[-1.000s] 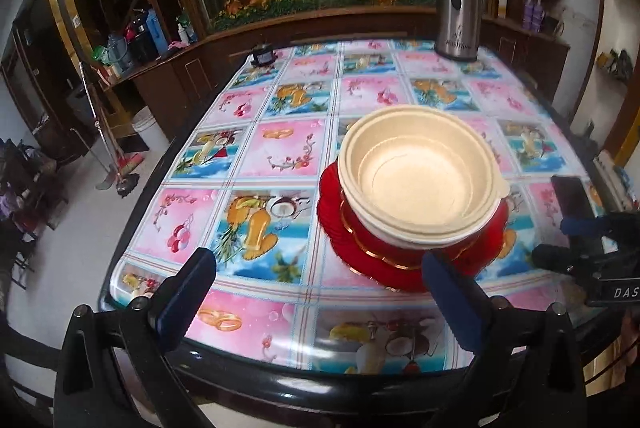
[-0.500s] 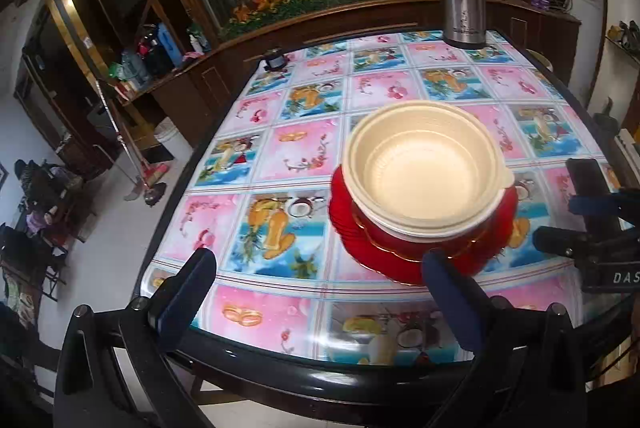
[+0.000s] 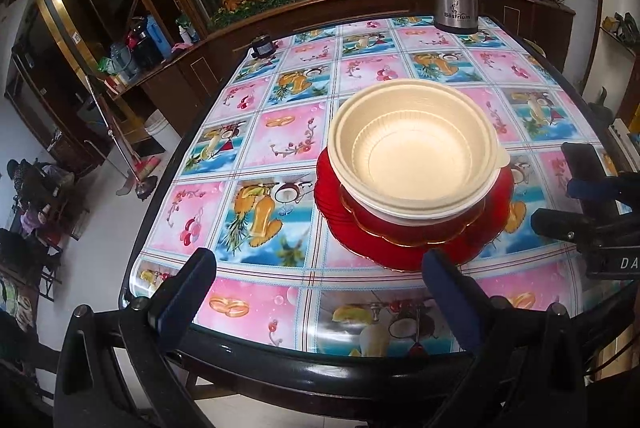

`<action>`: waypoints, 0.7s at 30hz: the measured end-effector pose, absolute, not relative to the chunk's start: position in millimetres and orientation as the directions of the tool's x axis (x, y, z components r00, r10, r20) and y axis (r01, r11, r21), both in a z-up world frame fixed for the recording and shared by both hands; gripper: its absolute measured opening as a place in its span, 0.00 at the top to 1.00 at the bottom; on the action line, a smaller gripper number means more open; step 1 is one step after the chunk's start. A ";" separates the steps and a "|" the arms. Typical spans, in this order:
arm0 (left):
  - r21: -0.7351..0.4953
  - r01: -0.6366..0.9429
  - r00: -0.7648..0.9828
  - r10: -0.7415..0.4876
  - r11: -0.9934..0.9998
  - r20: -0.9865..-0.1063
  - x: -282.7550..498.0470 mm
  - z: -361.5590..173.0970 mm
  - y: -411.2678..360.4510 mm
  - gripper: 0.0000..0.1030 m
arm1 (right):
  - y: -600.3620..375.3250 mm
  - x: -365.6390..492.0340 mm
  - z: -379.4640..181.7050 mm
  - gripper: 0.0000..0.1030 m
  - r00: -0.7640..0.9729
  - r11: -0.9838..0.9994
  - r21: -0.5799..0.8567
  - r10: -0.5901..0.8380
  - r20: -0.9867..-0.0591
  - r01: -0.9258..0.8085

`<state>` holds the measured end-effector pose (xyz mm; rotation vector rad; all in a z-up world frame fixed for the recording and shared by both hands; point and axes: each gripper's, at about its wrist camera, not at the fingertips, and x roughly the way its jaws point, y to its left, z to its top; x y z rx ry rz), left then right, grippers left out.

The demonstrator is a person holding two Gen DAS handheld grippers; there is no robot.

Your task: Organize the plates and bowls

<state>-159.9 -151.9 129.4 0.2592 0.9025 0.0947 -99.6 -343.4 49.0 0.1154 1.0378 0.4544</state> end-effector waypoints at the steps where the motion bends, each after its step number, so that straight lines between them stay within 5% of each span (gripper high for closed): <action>1: 0.263 0.028 0.617 0.191 0.964 -0.764 -160.2 128.7 -151.6 0.00 | -343.4 -99.7 49.0 0.16 0.426 0.902 0.303 0.416 -0.804 -0.308; 21: 0.235 0.022 0.611 0.172 0.972 -0.773 -164.7 128.0 -142.2 0.00 | -338.6 -103.6 49.3 0.16 0.419 0.907 0.291 0.402 -0.814 -0.304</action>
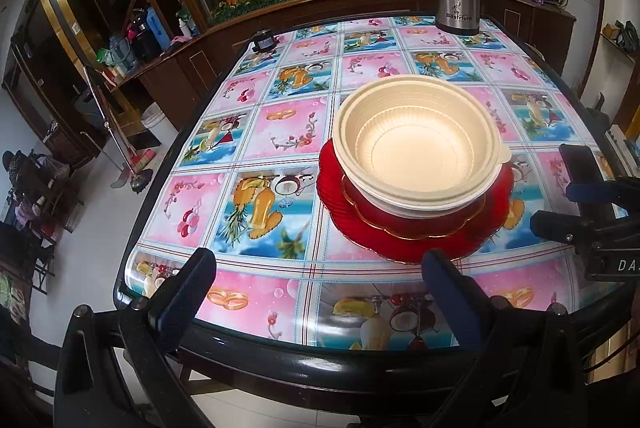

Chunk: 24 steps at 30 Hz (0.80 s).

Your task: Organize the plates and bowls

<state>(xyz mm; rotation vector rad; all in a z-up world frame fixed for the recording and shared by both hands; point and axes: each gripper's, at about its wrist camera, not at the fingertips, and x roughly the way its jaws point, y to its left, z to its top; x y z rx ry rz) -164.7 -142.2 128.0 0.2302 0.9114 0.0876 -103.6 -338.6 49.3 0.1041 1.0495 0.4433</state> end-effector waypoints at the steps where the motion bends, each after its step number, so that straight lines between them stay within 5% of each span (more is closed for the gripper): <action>1: 0.233 0.022 0.611 0.171 0.972 -0.773 -164.7 128.0 -142.1 0.00 | -338.5 -103.4 48.9 0.16 0.419 0.907 0.291 0.402 -0.814 -0.304; 24: 0.198 0.014 0.604 0.150 0.980 -0.783 -166.1 124.8 -138.8 0.00 | -338.7 -106.2 46.5 0.16 0.410 0.909 0.292 0.398 -0.821 -0.298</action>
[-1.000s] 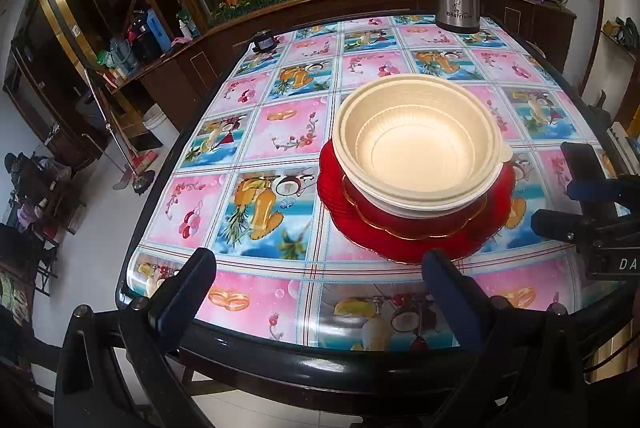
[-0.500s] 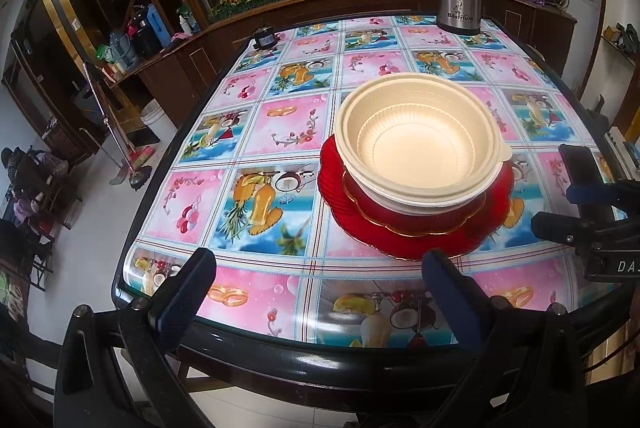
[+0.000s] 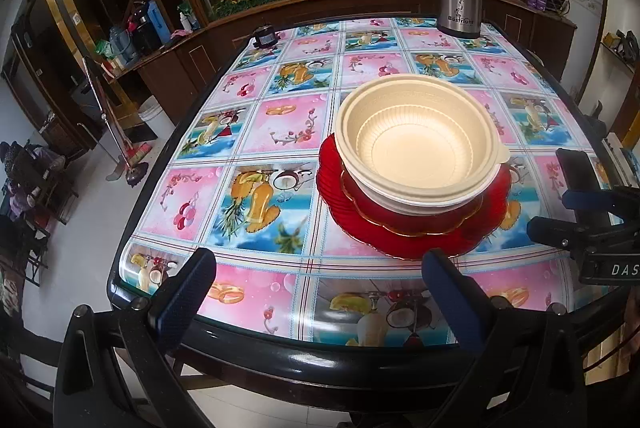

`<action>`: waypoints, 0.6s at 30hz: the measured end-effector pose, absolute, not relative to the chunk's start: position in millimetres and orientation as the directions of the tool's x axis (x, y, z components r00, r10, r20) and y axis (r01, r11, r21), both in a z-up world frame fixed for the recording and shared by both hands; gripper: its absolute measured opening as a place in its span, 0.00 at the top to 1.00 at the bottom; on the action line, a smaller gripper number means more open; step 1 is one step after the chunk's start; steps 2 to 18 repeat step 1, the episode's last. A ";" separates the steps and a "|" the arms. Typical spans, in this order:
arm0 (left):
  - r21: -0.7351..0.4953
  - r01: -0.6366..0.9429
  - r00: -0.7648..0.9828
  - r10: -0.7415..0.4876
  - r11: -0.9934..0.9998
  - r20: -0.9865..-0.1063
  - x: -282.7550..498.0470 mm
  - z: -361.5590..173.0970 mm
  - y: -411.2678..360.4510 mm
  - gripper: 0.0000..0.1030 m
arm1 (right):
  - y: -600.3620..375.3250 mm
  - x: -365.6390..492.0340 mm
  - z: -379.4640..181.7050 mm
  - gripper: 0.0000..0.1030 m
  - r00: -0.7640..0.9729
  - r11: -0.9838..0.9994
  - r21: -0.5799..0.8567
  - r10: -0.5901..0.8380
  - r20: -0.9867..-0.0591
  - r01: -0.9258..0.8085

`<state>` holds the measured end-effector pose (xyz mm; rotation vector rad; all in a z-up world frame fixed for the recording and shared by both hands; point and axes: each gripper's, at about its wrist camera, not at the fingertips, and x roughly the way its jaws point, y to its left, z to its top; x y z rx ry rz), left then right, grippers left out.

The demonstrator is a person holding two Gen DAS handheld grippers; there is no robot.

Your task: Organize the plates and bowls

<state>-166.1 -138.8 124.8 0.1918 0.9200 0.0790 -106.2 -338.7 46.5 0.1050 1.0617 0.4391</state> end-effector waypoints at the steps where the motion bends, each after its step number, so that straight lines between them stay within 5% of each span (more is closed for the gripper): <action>1: 0.192 0.016 0.601 0.144 0.981 -0.786 -165.5 124.2 -138.3 0.00 | -339.0 -105.9 46.4 0.16 0.409 0.909 0.292 0.398 -0.821 -0.298; 18: 0.192 0.016 0.601 0.144 0.981 -0.786 -165.5 124.2 -138.3 0.00 | -339.0 -105.9 46.4 0.16 0.409 0.909 0.292 0.398 -0.821 -0.298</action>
